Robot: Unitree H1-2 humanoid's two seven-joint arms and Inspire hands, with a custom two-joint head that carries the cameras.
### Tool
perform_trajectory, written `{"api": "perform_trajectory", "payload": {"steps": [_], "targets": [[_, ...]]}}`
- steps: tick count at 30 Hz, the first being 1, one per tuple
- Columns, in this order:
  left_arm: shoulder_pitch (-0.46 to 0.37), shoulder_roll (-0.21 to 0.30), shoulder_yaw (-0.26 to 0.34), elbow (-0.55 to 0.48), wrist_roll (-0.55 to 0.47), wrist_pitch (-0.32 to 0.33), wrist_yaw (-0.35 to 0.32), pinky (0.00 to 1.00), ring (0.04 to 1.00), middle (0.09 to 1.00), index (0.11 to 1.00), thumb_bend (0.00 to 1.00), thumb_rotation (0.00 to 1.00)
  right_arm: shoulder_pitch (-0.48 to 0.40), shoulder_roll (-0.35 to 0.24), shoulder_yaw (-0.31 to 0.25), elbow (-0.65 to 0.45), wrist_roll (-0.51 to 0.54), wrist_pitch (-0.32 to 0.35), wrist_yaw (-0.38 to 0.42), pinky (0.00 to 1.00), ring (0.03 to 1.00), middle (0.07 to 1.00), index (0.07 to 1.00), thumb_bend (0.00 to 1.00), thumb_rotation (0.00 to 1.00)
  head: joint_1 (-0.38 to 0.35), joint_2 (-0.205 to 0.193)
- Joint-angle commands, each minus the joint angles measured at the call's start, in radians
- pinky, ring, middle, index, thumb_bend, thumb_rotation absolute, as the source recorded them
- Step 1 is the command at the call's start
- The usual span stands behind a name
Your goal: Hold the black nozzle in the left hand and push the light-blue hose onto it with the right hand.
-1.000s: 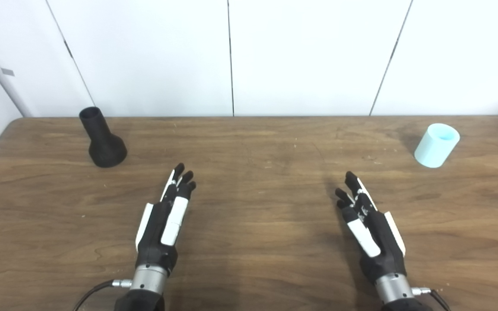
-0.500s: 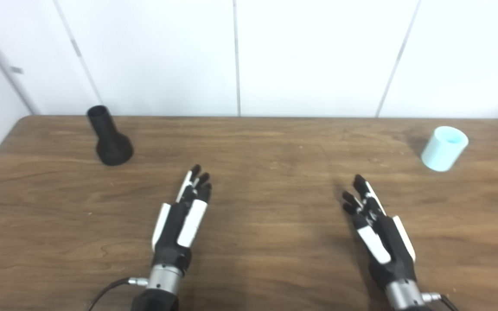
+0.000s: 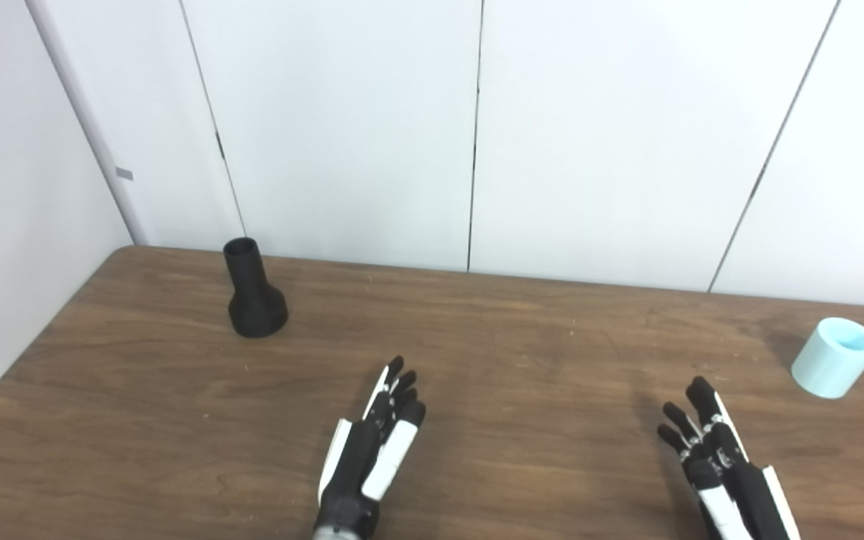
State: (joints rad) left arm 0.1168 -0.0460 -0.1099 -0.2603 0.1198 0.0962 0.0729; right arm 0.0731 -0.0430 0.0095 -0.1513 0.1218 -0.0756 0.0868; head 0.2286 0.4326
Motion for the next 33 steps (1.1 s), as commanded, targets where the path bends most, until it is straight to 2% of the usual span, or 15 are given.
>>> {"api": "perform_trajectory", "payload": {"steps": [1,5,8,11,16,20,22,26,29,33], "targets": [[0.025,-0.022,0.001,-0.004,0.001,-0.032,0.01,1.0,0.946,0.951,0.997,0.8,0.88,0.025,-0.013,-0.01,0.077,0.011,-0.046,0.016,0.89,0.932,0.995,0.983,0.75,0.69,-0.001,-0.001],[0.019,-0.009,0.028,-0.014,-0.02,-0.038,0.01,1.0,0.948,0.951,0.997,0.77,0.88,0.026,-0.013,-0.011,0.088,0.008,-0.053,0.014,0.88,0.928,0.991,0.979,0.76,0.69,-0.004,-0.003],[0.006,0.012,0.071,-0.021,-0.044,-0.049,0.009,1.0,0.957,0.949,0.995,0.76,0.88,0.028,-0.008,-0.007,0.094,-0.006,-0.058,0.008,0.88,0.926,0.987,0.977,0.76,0.69,-0.011,0.001],[-0.005,0.026,0.116,-0.021,-0.027,-0.08,0.031,1.0,0.954,0.943,0.992,0.77,0.87,0.033,0.0,-0.002,0.097,-0.02,-0.062,0.002,0.88,0.92,0.98,0.973,0.77,0.68,-0.023,0.006],[-0.034,0.04,0.172,-0.014,0.065,-0.143,0.093,0.99,0.946,0.932,0.985,0.77,0.85,0.04,0.014,0.006,0.091,-0.045,-0.063,-0.009,0.84,0.901,0.97,0.966,0.78,0.68,-0.035,0.011],[-0.092,0.084,0.233,0.008,0.125,-0.165,0.139,0.94,0.935,0.92,0.982,0.75,0.84,0.033,0.027,0.011,0.102,-0.062,-0.061,-0.02,0.84,0.898,0.961,0.962,0.79,0.68,-0.037,0.021],[-0.106,0.098,0.243,0.019,0.136,-0.172,0.145,0.94,0.932,0.919,0.982,0.74,0.83,0.03,0.03,0.011,0.106,-0.065,-0.061,-0.022,0.85,0.899,0.96,0.962,0.79,0.68,-0.037,0.021],[-0.157,0.182,0.271,0.078,0.146,-0.216,0.143,0.95,0.936,0.912,0.98,0.7,0.8,0.02,0.04,0.013,0.107,-0.074,-0.049,-0.031,0.85,0.9,0.961,0.964,0.79,0.69,-0.033,0.02],[-0.193,0.238,0.297,0.127,0.123,-0.233,0.138,0.88,0.931,0.905,0.978,0.71,0.77,0.015,0.047,0.016,0.107,-0.081,-0.047,-0.036,0.86,0.902,0.962,0.966,0.79,0.69,-0.031,0.02],[-0.224,0.263,0.326,0.183,0.091,-0.239,0.142,0.8,0.909,0.896,0.977,0.7,0.72,0.011,0.052,0.02,0.113,-0.089,-0.048,-0.04,0.86,0.902,0.963,0.967,0.8,0.7,-0.024,0.016]]}}
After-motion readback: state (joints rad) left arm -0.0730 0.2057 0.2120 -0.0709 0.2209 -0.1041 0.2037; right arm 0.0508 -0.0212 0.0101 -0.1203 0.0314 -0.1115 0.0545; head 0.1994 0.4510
